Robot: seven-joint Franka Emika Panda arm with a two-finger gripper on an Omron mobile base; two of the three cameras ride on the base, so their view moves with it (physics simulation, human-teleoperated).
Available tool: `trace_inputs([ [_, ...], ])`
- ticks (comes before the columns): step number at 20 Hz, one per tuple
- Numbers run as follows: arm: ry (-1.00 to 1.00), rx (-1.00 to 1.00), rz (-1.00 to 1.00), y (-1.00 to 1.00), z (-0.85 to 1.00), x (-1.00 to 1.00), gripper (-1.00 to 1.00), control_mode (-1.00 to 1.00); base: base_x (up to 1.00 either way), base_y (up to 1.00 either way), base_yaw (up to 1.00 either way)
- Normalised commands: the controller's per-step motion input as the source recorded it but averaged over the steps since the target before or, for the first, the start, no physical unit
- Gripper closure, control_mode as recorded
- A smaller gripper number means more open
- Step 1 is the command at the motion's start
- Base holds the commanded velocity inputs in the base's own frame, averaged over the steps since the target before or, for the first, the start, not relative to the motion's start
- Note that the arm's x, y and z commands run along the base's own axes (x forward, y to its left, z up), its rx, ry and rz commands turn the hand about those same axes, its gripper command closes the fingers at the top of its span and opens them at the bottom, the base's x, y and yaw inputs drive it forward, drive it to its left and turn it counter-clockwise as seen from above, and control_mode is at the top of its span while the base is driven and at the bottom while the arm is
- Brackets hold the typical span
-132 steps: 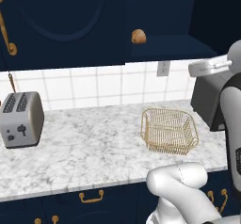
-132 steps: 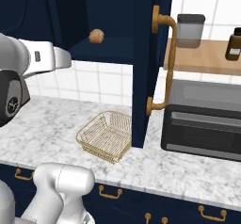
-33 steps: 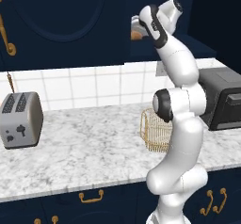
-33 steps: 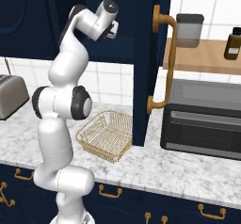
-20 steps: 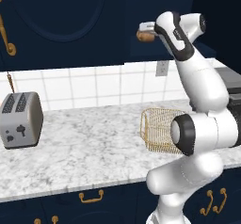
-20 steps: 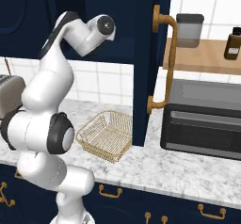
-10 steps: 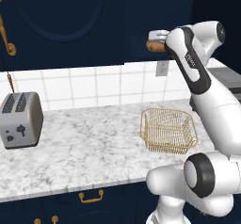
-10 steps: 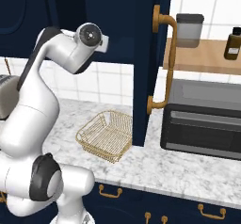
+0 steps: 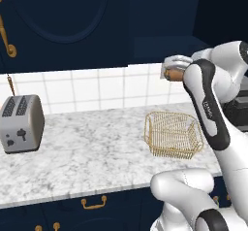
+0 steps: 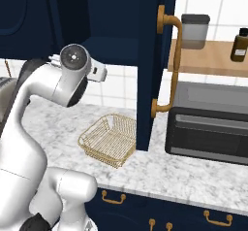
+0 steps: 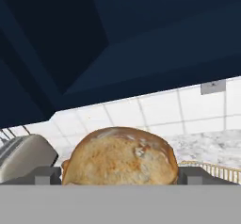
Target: Open the cabinet, pick up the bread from the cabinet and place it in the basket. Then move the basket to the dining counter.
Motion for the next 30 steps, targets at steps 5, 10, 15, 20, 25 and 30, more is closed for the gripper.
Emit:
trace_inputs([
  [5,0.32,-0.2,-0.2,-0.08,-1.0,-0.88,1.0,-1.0,0.0,0.0,0.0],
  [10,0.33,-0.15,-0.21,-0.29,-1.0,-0.18,1.0,-1.0,0.0,0.0,0.0],
  [15,0.25,-0.06,-0.11,-0.42,-1.0,0.1,1.0,-1.0,0.0,0.0,0.0],
  [20,0.14,0.02,0.0,-0.09,-0.92,0.35,1.0,-1.0,0.0,0.0,0.0],
  [25,0.03,0.02,0.01,-0.28,-0.5,0.57,1.0,-1.0,0.0,0.0,0.0],
  [30,0.0,0.01,0.03,-0.19,-0.36,0.69,1.0,-1.0,0.0,0.0,0.0],
])
